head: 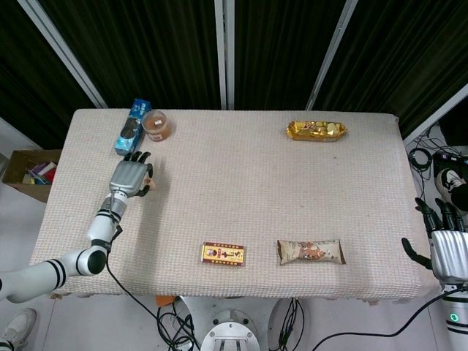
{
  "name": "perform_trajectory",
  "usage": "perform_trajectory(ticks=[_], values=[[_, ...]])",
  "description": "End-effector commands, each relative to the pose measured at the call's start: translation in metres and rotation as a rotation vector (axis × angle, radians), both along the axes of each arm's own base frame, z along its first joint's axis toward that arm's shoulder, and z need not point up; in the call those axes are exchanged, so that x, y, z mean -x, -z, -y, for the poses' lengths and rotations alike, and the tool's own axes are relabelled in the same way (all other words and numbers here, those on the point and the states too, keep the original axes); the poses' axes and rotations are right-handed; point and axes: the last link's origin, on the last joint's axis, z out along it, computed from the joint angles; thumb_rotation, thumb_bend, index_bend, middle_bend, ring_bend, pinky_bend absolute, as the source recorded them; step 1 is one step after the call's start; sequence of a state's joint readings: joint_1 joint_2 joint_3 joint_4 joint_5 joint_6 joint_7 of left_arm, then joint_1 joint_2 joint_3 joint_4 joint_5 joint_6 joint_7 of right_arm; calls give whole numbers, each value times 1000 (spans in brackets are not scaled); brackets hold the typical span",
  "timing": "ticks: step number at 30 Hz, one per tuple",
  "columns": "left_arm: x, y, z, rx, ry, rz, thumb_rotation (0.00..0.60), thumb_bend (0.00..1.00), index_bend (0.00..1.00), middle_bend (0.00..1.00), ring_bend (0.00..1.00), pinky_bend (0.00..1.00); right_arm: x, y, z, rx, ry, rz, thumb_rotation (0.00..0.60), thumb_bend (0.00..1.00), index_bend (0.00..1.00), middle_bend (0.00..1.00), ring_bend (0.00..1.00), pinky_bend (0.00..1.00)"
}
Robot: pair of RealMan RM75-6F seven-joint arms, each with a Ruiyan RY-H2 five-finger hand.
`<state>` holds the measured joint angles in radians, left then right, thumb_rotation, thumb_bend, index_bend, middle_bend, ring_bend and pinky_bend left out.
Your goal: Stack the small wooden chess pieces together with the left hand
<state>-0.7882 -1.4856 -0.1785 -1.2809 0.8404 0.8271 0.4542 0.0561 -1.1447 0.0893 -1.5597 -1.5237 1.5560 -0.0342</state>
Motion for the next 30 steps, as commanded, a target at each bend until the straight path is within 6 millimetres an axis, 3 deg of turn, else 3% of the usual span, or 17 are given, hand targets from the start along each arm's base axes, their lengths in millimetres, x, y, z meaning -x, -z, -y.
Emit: perform_trajectory(ticks=[1,24,30], values=[[0,0,0,0,-2,0,600,386,449,78,59,109,0,0,0,0,0,0,600,235,98,265,45,132],[2,0,1,4,-19,0,600,380,383,73,59,109,1,-1,-1,5,9,3,600,236,98,269,44,131],[1,-23,9,-61,-27,60,600,346,332,66,60,109,2,-4,-3,11,13,4,600,238,98,269,44,132]])
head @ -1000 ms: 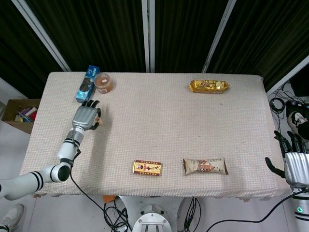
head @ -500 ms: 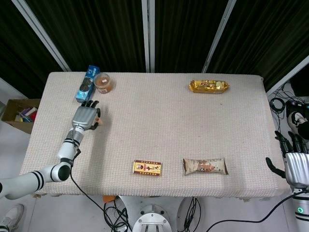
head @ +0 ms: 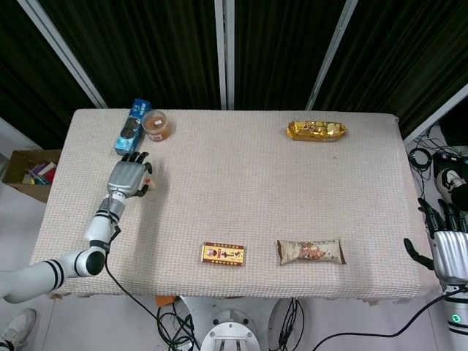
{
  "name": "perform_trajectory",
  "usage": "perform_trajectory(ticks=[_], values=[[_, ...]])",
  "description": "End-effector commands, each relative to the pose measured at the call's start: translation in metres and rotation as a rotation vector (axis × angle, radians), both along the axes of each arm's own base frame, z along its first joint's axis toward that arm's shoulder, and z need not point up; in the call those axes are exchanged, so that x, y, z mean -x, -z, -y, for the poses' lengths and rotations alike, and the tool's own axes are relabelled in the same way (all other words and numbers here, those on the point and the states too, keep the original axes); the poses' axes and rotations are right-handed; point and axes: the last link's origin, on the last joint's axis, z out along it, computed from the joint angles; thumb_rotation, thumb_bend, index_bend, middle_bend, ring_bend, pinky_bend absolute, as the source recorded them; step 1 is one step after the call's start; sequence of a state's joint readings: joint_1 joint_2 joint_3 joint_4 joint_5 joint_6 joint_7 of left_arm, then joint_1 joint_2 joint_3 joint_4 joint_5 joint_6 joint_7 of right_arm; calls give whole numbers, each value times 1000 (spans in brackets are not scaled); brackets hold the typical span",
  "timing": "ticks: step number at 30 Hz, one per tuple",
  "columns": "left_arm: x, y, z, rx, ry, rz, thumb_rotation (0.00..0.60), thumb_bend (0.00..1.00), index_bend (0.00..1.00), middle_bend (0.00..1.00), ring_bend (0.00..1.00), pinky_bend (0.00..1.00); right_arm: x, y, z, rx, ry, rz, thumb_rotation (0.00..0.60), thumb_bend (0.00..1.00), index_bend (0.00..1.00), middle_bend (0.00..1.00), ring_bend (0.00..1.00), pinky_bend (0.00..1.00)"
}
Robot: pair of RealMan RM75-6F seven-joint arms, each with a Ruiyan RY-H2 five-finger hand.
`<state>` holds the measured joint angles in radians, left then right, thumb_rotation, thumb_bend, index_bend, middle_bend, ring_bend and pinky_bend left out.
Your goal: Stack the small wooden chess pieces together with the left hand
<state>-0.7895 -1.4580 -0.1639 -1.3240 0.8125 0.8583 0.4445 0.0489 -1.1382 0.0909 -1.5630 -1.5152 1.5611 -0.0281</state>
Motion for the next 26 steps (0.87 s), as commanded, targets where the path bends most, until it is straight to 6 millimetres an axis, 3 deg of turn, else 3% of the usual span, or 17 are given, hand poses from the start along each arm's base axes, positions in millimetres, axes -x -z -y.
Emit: perform_trajectory(ticks=[1,7,12,20,26], values=[[3,-23,8,-74,-14,60,600,331,323,67,60,109,1,-2,-1,1,4,-1,600,238,98,269,45,132],[31,-80,47,-308,2,153,600,192,315,105,77,111,4,-8,-3,-18,24,13,600,238,98,261,45,131],[61,-113,103,-435,19,176,600,150,312,107,78,111,3,-10,-2,-26,16,39,600,237,98,255,45,132],[82,-121,190,-417,-12,176,600,147,308,108,77,111,-4,-1,-4,-66,-25,66,600,238,98,252,44,132],[85,-111,223,-432,-16,176,600,147,307,108,78,111,-8,6,-1,-107,-46,78,600,238,98,251,44,132]])
